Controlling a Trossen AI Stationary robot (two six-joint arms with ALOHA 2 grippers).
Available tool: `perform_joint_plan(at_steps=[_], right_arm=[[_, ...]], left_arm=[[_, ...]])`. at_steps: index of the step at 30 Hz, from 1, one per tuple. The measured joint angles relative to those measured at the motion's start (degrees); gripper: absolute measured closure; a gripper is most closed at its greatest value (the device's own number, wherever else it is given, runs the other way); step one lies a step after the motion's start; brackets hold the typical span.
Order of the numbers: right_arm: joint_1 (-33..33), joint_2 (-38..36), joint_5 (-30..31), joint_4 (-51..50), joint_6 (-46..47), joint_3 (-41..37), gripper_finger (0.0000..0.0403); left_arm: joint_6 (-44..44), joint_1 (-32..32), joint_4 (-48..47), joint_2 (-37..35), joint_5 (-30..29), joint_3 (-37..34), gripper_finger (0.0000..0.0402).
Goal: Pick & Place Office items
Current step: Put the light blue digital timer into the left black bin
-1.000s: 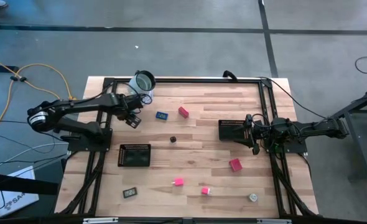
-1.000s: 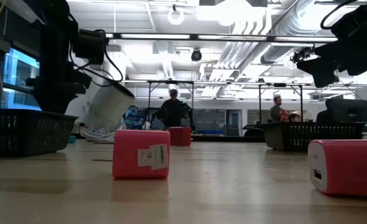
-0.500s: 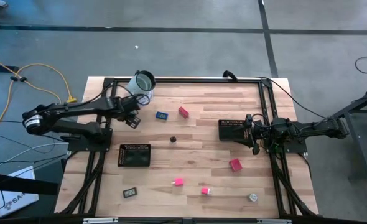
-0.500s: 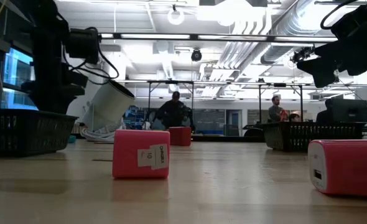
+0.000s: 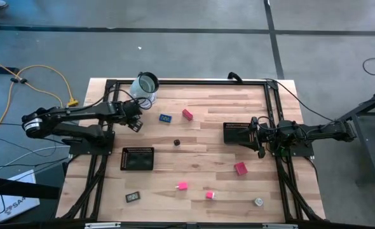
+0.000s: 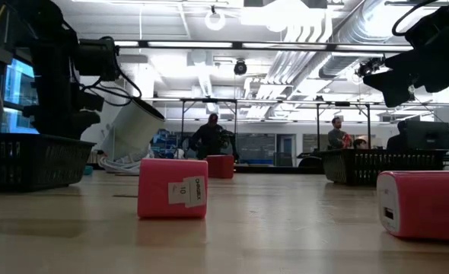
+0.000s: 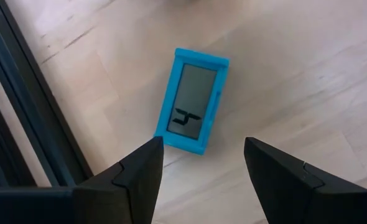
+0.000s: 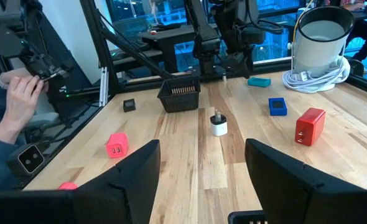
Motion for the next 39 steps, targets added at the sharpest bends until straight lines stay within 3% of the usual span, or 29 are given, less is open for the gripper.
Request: perform_joint_plan(at_steps=[14, 23, 33, 39], right_arm=[[0.00, 0.00, 0.00, 0.00, 0.02, -0.02, 0.0180], [-0.01, 0.01, 0.01, 0.00, 0.00, -0.01, 0.0180], [-0.02, 0.00, 0.00, -0.02, 0.00, -0.02, 0.0180], [0.00, 0.00, 0.01, 0.00, 0.00, -0.01, 0.0180]], left_arm=[[1.88, 0.58, 0.00, 0.00, 0.04, 0.00, 0.0186], [6.58, 2.57, 5.46, 0.01, 0.20, -2.81, 0.0184], [7.99, 4.12, 5.55, 0.01, 0.40, -2.86, 0.0132], [9.19, 4.14, 5.74, 0.02, 0.42, -2.95, 0.0128]])
